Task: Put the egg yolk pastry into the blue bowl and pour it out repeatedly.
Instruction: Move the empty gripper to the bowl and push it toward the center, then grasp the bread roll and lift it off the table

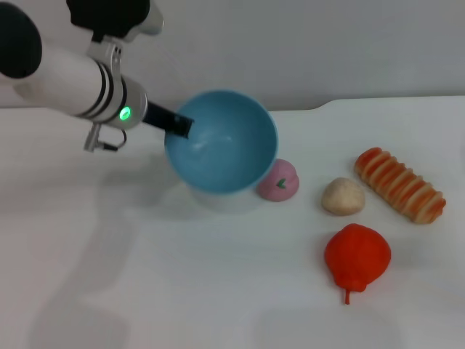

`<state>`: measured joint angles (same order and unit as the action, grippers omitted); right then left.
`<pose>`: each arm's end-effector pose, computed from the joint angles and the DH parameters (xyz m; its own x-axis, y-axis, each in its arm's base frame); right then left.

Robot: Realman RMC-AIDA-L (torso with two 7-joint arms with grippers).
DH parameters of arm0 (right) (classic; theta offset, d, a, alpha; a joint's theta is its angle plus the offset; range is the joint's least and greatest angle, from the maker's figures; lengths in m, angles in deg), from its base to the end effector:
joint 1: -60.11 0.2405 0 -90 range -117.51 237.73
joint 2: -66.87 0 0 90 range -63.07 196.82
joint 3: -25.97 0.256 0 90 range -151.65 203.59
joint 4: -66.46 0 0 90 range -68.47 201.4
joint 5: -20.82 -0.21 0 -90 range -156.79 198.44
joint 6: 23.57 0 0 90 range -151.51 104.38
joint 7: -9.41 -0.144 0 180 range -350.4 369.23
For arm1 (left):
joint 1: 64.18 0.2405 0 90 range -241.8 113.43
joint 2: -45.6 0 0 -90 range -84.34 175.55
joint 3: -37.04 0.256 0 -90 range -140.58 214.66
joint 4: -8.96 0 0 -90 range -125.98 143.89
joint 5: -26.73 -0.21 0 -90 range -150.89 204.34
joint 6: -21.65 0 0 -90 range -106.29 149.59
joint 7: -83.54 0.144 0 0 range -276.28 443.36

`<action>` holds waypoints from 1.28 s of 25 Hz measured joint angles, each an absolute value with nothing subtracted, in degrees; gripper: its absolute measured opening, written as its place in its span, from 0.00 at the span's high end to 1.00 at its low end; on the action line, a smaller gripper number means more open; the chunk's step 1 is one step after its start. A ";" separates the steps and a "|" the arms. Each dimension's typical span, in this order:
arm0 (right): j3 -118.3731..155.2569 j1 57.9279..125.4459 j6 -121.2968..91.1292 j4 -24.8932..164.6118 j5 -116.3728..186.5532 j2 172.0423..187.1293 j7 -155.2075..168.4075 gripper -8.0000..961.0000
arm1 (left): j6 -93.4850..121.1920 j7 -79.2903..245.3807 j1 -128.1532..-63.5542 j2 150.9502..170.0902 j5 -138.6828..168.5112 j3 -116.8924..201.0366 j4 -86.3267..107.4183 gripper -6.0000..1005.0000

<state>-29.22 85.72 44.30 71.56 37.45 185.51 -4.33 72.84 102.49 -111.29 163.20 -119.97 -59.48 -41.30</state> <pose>0.3626 0.3353 0.0451 0.7013 0.1071 -0.7048 -0.7124 0.0717 -0.6980 -0.1710 0.4438 -0.0375 0.6972 0.6965 0.1697 0.6370 -0.4934 -0.5922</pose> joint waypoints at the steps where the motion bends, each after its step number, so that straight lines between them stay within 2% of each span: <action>1: -29.22 85.63 42.45 73.22 39.42 185.50 -5.93 0.47 | 72.28 102.50 -111.82 163.16 -120.92 -59.81 -41.11 1.00; 10: -31.36 82.35 14.97 101.93 79.11 185.71 -45.08 0.47 | 69.21 102.24 -112.82 163.16 -124.21 -60.14 -39.94 1.00; 18: -33.73 86.77 12.32 110.39 111.34 184.99 -78.52 0.47 | 68.87 101.99 -112.53 163.32 -124.31 -61.32 -38.80 1.00; 25: -28.63 91.90 22.33 111.99 133.35 182.14 -104.41 0.47 | 76.24 101.91 -114.99 163.07 -125.10 -62.94 -38.73 1.00; 32: -24.90 96.85 37.18 114.87 148.20 180.54 -119.11 0.47 | 80.09 101.78 -116.74 163.11 -129.01 -66.64 -38.68 1.00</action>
